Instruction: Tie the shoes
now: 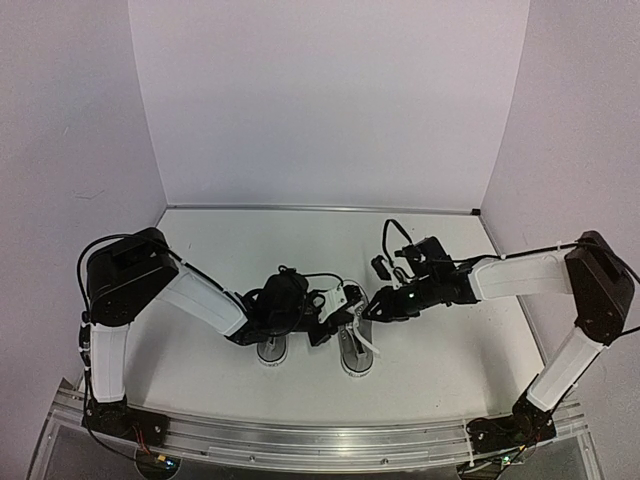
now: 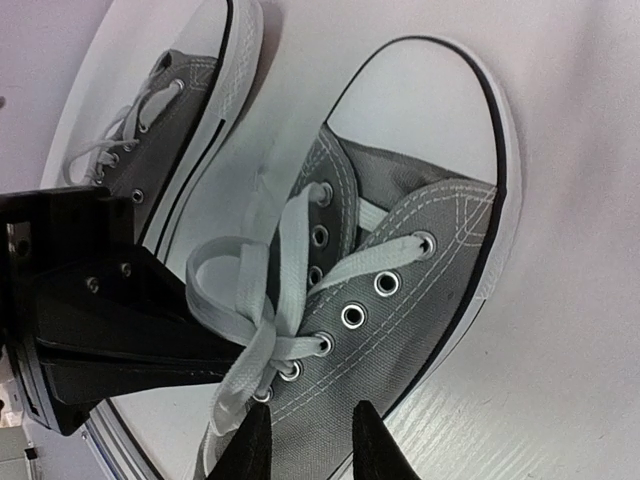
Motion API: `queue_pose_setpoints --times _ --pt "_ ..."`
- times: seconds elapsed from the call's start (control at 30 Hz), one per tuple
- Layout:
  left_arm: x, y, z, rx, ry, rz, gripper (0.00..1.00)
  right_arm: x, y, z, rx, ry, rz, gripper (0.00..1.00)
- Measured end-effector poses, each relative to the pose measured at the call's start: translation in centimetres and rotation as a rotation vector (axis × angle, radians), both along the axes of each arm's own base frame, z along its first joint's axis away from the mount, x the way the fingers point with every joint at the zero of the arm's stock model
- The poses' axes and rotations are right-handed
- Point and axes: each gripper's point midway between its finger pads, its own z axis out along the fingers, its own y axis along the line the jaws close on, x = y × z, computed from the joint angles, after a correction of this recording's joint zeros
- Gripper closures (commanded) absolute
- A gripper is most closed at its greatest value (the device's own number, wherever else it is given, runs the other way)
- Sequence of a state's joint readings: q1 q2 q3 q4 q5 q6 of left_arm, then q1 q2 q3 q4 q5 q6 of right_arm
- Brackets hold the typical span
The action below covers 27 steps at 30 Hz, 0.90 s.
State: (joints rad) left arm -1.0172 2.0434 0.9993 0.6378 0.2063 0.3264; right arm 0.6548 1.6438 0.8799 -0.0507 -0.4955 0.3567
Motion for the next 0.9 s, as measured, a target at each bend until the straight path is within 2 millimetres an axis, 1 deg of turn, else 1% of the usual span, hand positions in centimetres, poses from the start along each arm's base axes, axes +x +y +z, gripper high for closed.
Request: queue_pose_setpoints --times 0.07,0.2,0.43,0.9 --pt "0.0 0.1 -0.2 0.010 -0.009 -0.006 1.00 -0.2 0.1 -0.4 -0.001 0.015 0.007 0.77" --pt "0.0 0.1 -0.2 0.019 -0.025 -0.013 1.00 -0.3 0.4 -0.5 0.013 0.025 0.020 0.79" --pt "0.0 0.1 -0.3 0.024 -0.035 -0.018 1.00 -0.9 0.9 -1.9 0.024 0.077 0.046 0.80" --pt "-0.1 0.1 -0.3 0.028 -0.047 -0.023 1.00 -0.9 2.0 -0.8 0.095 0.085 0.062 0.79"
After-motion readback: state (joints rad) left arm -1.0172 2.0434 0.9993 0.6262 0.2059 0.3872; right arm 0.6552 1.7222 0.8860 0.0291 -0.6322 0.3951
